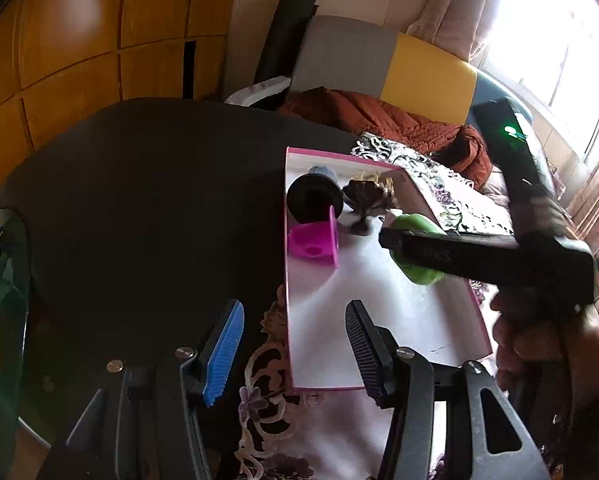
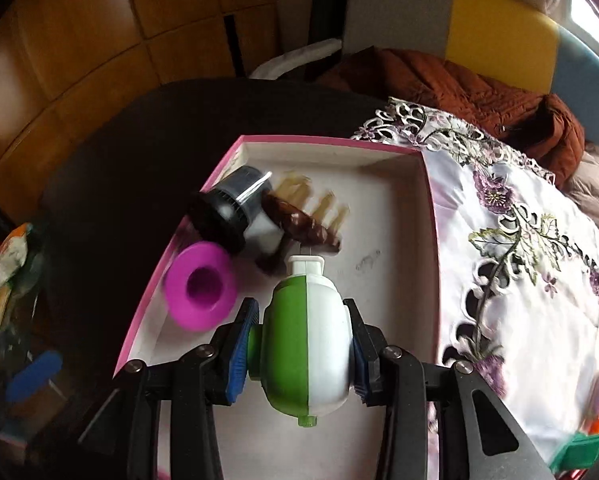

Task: Organize rigid objects
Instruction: 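Carry the white-green plug with the right gripper over the tray, then lower the white-green plug into the tray and open the right gripper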

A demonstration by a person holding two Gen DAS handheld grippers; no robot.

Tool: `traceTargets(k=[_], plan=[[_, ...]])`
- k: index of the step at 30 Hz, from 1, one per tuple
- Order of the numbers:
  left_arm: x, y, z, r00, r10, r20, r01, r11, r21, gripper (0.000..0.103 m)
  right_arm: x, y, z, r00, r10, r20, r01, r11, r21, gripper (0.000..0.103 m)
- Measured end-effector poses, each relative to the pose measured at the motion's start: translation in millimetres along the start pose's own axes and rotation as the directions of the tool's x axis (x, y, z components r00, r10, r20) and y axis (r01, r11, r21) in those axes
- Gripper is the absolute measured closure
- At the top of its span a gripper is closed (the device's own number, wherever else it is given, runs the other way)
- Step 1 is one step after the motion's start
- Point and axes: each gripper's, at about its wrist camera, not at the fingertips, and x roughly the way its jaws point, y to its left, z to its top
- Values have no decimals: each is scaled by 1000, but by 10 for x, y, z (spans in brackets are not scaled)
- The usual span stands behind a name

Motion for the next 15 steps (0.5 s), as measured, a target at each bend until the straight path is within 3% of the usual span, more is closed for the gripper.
traceTargets(k=[3,9,13,15], plan=[[8,27,-1,1000,3,1,-3,1000,-13,49,149,-7,-2,999,-26,-32,25,1000,-18,61],[16,29,-13,1000,3,0,-3,1000,-18,49,124,-83,-48,1000,-1,-23,2,1000,11,61],[14,10,-7,1000,6,-2,-6,1000,-9,49,25,-135,-58,1000,27,-6,-26,999,41,49],[3,0,-23,1000,8,-3,-8,1000,-6,49,-37,-137,-66,1000,27,13,-27,999,43,49]])
